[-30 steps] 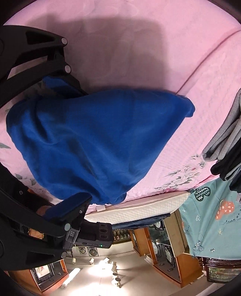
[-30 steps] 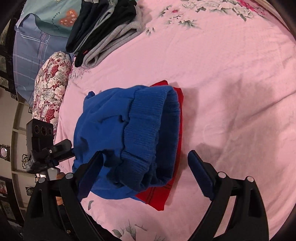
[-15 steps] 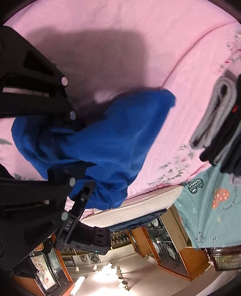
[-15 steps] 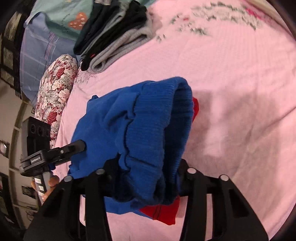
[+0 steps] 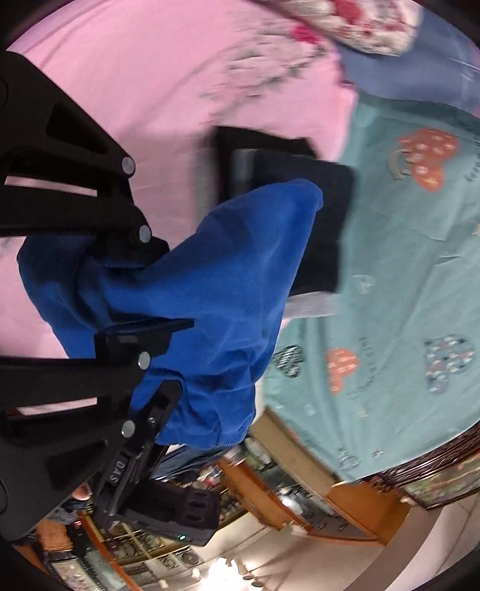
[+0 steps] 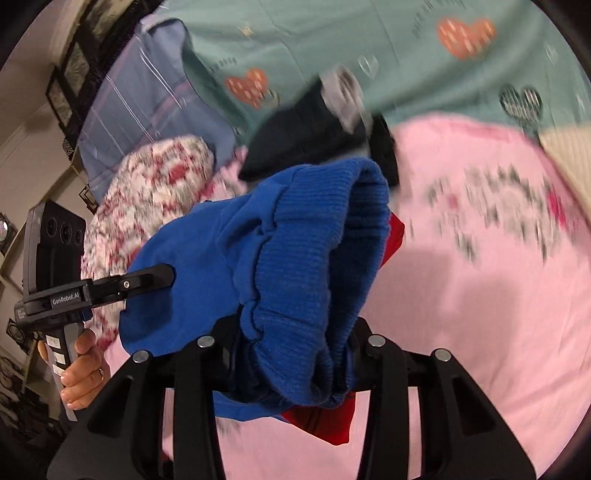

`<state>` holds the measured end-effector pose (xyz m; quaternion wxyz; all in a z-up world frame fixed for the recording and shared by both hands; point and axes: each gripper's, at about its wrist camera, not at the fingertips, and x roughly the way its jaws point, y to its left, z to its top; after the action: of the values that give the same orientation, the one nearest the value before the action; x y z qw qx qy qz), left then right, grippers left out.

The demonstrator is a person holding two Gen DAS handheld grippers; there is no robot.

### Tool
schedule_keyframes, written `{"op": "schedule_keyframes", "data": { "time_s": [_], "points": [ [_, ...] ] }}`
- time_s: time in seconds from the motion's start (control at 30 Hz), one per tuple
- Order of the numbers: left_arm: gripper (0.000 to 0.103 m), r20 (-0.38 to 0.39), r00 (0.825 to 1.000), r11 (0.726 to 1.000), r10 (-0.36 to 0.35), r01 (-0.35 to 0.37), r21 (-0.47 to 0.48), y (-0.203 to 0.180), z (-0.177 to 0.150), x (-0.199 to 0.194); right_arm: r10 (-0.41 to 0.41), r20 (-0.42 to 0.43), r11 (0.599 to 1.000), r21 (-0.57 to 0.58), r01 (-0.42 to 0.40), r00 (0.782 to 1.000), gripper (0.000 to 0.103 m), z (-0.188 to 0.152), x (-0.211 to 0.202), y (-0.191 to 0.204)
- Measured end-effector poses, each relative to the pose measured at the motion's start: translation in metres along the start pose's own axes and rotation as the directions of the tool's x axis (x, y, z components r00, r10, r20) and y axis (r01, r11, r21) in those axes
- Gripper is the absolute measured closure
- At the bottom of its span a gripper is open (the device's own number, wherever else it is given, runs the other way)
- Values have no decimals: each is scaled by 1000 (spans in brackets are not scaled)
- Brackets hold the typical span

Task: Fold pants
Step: 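Grasp the folded bundle with both tools and lift it toward the pants stack, then lower the bundle onto the stack of folded pants and open both tools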

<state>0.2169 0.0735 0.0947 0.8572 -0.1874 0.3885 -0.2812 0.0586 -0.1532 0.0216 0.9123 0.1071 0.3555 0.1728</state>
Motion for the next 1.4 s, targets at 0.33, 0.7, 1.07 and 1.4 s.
{"op": "schedule_keyframes", "data": {
  "time_s": [0.33,0.7,1.07,1.4],
  "points": [
    [71,-114,979,975,169,-183,-127,94,149,133,-52,54,998,-39,54,997,61,229,95,-14],
    [21,-42,985,981,169,-172,-84,113,146,127,-106,-12,993,48,107,994,13,225,205,-98],
    [6,193,874,874,447,-472,115,20,77,41,-324,215,943,0,332,921,13,250,133,-60],
    [5,190,855,862,483,-502,68,3,-3,23,-344,239,936,18,350,908,13,248,119,-51]
  ]
}}
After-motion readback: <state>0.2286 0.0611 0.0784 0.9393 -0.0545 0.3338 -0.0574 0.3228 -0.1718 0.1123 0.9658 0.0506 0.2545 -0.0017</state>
